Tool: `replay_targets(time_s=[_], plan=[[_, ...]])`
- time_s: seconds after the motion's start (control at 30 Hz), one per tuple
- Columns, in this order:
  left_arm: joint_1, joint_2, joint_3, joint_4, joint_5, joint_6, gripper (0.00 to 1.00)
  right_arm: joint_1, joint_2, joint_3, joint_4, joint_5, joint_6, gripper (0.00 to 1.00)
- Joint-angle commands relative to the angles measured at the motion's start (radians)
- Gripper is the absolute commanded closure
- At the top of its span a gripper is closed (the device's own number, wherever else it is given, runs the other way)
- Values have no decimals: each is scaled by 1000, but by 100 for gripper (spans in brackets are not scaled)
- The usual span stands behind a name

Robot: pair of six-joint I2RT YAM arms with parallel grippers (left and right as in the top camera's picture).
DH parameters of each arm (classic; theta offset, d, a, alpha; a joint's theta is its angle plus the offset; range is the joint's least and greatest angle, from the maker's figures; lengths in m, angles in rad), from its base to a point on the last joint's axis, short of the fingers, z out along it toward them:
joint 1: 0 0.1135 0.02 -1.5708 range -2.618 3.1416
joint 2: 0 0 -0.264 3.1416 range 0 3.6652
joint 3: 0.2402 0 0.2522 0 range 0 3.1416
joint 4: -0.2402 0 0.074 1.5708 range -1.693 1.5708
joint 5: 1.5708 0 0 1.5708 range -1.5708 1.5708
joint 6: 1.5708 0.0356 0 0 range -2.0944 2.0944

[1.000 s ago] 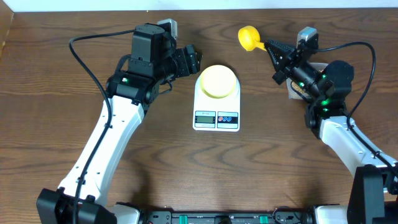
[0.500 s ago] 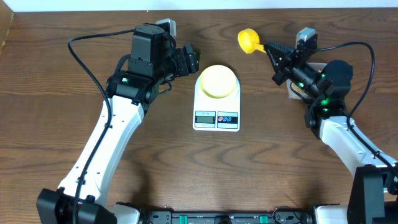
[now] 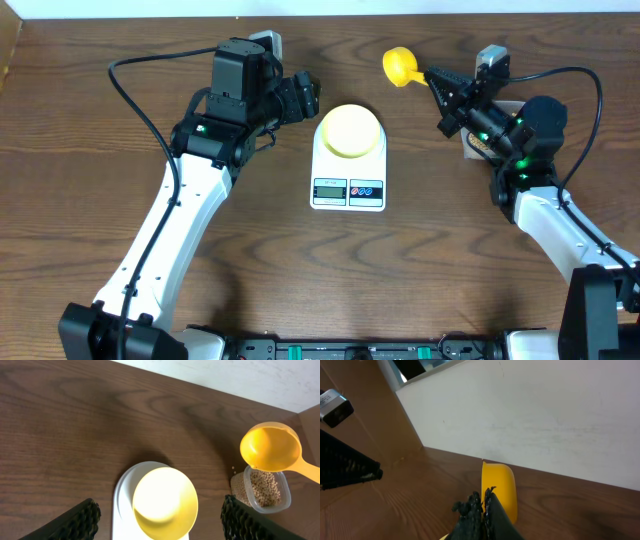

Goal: Scoop item into bowl and weigh 50g on scale

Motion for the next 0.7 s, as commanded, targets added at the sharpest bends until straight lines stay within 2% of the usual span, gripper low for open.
replay_targets(time_s=[0.0,0.47,0.67], plan=[[2,-6,-2,-3,-10,11,21,-6,2,20,2,-3,-18,99],[2,-5,-2,-46,-10,17,21,-6,2,20,15,-3,21,99],[0,3,-2,-126,-11,146,20,-6,2,20,15,-3,20,99]])
